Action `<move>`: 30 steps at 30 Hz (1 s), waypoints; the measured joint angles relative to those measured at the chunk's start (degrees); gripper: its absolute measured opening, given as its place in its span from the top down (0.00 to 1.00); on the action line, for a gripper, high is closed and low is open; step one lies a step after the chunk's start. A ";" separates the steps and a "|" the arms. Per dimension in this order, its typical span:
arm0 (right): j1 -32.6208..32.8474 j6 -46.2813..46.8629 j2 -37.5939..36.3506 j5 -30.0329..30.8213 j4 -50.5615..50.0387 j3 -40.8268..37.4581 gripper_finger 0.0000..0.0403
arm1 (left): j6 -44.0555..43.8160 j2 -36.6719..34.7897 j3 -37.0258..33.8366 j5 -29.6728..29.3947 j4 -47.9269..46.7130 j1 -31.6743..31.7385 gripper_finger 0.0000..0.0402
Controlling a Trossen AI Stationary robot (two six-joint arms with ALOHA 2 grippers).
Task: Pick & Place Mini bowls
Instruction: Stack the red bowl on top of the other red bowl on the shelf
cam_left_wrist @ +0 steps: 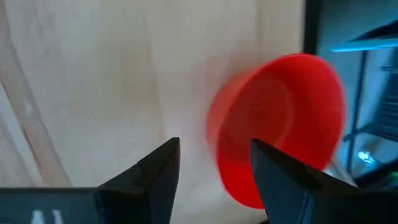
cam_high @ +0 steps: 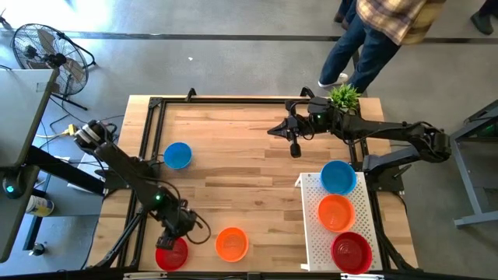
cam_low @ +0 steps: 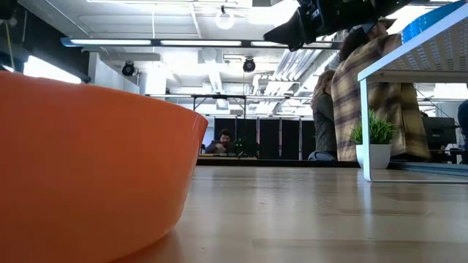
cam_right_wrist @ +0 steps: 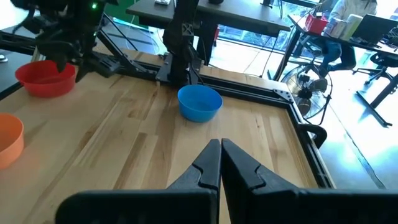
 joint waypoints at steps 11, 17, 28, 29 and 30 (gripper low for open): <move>0.00 -0.77 0.00 0.00 -0.02 0.00 1.00 | -5.14 7.00 0.07 -1.09 8.21 -0.82 0.69; 0.00 -1.09 0.00 -0.02 -0.02 0.00 1.00 | -5.83 8.68 0.02 -2.30 8.00 -1.08 0.89; 0.00 -1.09 0.00 -0.02 -0.02 0.00 1.00 | -8.85 0.91 0.00 -11.02 -2.68 6.18 0.99; 0.00 -1.03 0.00 -0.02 -0.02 0.00 1.00 | -8.73 -0.23 -0.02 -12.56 -4.66 7.49 0.99; 0.00 -1.03 0.00 -0.02 -0.04 0.00 1.00 | -8.31 -1.50 -0.02 -14.48 -6.22 8.94 0.99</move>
